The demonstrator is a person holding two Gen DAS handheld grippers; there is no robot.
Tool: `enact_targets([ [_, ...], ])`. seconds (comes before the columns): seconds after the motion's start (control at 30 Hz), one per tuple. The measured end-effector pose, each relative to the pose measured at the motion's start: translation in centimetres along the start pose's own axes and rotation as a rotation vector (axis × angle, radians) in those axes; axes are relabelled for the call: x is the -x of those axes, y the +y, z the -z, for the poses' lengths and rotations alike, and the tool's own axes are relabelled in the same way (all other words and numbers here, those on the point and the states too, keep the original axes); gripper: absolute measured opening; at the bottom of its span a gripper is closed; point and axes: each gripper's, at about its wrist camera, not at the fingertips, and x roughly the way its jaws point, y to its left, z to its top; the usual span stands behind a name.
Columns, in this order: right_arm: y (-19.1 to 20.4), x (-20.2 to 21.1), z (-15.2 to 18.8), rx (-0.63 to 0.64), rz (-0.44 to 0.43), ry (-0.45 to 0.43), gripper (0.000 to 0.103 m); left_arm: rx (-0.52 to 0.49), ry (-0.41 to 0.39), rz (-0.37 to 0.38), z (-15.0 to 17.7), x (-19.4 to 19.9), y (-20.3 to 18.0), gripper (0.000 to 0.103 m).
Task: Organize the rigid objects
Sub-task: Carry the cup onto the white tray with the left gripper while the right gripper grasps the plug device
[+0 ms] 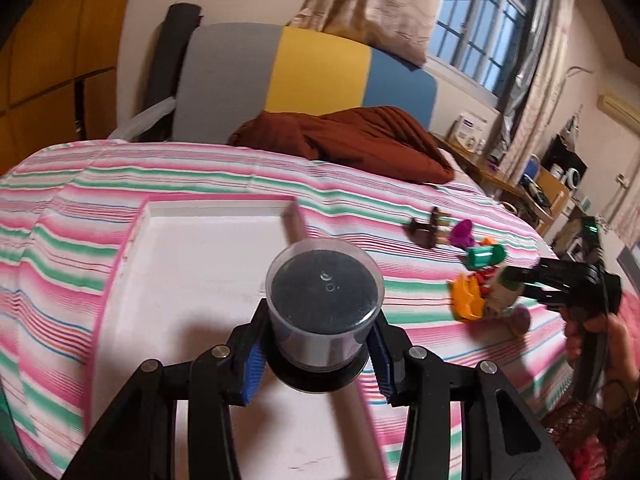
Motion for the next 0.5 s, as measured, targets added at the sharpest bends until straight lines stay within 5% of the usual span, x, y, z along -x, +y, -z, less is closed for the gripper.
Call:
enact_targets([
  [0.5,1.7,2.3,0.2,0.072,0.044,-0.089,0.038,0.104,0.034,-0.144,-3.7,-3.5,7.3,0.046],
])
